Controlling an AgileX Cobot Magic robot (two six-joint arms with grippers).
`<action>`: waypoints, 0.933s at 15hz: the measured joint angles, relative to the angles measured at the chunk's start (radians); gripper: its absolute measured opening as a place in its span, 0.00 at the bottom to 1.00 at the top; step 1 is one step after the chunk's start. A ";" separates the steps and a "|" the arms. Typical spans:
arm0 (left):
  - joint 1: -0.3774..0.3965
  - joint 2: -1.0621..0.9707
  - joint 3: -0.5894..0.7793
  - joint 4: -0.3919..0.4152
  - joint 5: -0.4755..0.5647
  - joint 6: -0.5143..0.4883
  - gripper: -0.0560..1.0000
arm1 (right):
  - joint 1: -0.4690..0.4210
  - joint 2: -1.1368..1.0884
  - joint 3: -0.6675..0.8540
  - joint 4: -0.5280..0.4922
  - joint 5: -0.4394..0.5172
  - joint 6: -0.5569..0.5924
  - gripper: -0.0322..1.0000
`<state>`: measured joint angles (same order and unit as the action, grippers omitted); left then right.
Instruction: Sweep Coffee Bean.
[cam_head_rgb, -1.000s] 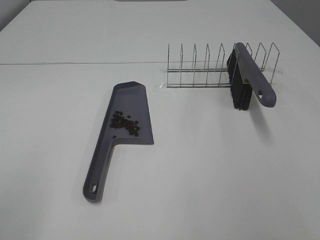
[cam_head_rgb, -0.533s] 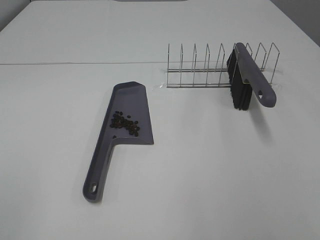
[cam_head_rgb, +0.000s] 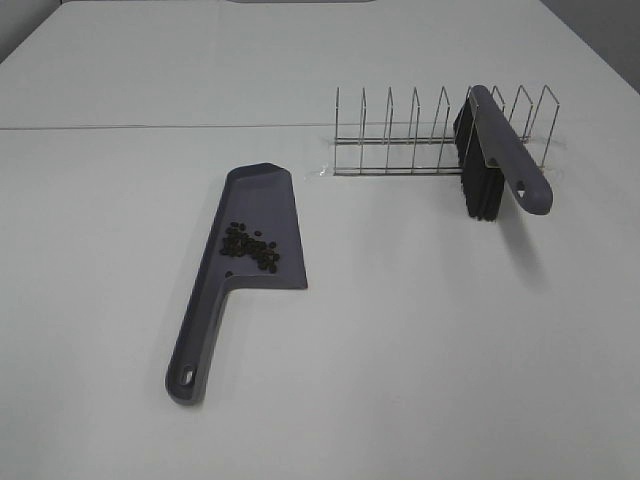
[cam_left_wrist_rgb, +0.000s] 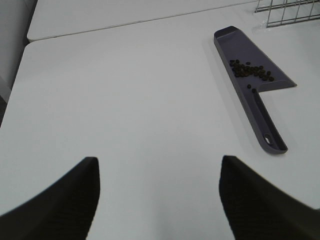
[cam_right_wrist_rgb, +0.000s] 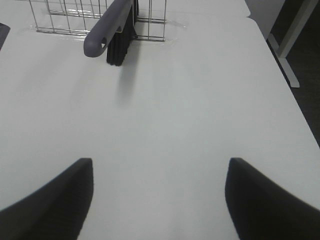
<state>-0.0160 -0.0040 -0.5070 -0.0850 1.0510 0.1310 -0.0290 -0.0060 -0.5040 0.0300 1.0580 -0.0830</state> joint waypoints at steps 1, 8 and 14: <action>0.000 0.000 0.000 0.000 0.000 0.000 0.67 | 0.003 0.000 0.000 0.000 0.000 0.000 0.71; 0.000 0.000 0.000 0.000 0.000 0.001 0.67 | 0.003 0.000 0.000 -0.001 0.000 0.000 0.71; 0.000 0.000 0.000 0.000 0.000 0.001 0.67 | 0.003 0.000 0.000 -0.001 0.000 0.000 0.71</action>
<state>-0.0160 -0.0040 -0.5070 -0.0850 1.0510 0.1320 -0.0260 -0.0060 -0.5040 0.0290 1.0580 -0.0830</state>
